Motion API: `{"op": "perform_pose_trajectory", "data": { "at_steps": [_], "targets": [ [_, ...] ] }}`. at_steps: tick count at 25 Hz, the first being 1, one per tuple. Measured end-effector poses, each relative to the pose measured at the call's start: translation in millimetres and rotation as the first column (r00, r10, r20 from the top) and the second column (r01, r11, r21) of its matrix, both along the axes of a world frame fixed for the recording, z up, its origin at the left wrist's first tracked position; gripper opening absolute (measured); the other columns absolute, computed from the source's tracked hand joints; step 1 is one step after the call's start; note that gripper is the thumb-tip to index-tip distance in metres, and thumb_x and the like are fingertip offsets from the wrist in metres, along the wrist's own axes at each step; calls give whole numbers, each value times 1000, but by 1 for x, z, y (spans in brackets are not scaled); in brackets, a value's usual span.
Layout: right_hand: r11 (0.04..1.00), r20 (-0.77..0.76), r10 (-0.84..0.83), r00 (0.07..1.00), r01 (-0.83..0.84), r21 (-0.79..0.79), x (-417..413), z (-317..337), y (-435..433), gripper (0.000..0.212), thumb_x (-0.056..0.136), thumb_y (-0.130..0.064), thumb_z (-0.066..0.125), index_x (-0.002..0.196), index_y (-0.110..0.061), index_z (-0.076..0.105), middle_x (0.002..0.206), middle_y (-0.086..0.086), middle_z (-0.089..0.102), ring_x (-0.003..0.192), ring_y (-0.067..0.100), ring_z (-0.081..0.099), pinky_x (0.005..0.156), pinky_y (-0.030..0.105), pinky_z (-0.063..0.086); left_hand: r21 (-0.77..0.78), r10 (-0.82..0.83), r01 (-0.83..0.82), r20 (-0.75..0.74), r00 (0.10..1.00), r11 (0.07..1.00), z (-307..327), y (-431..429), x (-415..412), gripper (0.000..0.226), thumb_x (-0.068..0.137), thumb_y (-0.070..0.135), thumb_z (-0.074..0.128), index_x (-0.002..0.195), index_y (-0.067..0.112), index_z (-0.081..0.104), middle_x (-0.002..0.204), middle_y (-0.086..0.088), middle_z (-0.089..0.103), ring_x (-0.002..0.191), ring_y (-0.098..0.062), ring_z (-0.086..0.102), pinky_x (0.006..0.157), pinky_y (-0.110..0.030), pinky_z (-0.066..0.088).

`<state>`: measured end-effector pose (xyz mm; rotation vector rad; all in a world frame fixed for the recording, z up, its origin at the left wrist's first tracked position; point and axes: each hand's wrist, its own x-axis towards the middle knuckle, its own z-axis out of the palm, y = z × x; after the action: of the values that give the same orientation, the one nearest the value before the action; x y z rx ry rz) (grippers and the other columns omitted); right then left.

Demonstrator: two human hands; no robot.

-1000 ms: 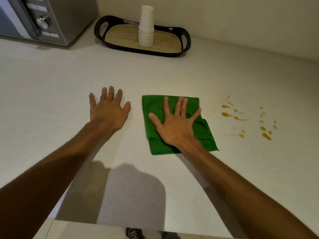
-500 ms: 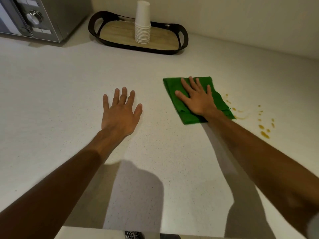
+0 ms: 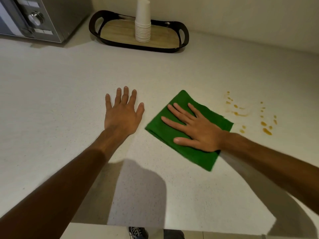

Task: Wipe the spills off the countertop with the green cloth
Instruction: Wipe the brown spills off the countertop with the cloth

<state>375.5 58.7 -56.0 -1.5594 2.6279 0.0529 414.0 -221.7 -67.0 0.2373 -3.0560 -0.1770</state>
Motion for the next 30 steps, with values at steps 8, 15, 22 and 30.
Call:
{"op": "perform_pose_trajectory", "data": {
  "at_steps": [8, 15, 22, 30],
  "targets": [
    [772, 146, -622, 769, 634, -48, -34, 9, -6, 89, 87, -86, 2, 162, -38, -6, 170, 8, -15, 156, 24, -19, 124, 60, -10, -10, 1, -1, -9, 1000, 1000, 1, 0, 1, 71, 95, 57, -2, 157, 23, 2, 166, -6, 0, 153, -26, -3, 122, -54, -1],
    [737, 57, -674, 737, 676, -24, 18, 2, -61, 94, 90, -81, -6, 162, -22, -14, 166, 20, -20, 154, 35, -21, 122, 64, -8, -26, 1, -1, -10, 1000, 1000, -1, -1, 0, 74, 93, 58, -5, 157, 22, 4, 166, -6, 3, 153, -26, 0, 121, -55, 1],
    [999, 31, -32, 999, 31, 33, -8, 12, 15, 77, 101, -72, 20, 163, -35, -8, 172, 1, -14, 158, 17, -15, 126, 47, -13, -17, 4, -4, 30, 1000, 1000, 4, 1, 2, 75, 91, 58, -9, 157, 23, -2, 166, -4, -4, 153, -25, -6, 122, -54, -1],
    [517, 106, -852, 512, 856, 16, -78, 12, -40, 89, 93, -79, 2, 164, -26, -7, 170, 13, -13, 157, 31, -13, 121, 64, -10, 0, -3, 3, 36, 999, 1000, 8, 2, 4, 73, 93, 58, -4, 157, 22, -1, 166, -5, -4, 153, -26, -7, 122, -54, -3]
  ]
}}
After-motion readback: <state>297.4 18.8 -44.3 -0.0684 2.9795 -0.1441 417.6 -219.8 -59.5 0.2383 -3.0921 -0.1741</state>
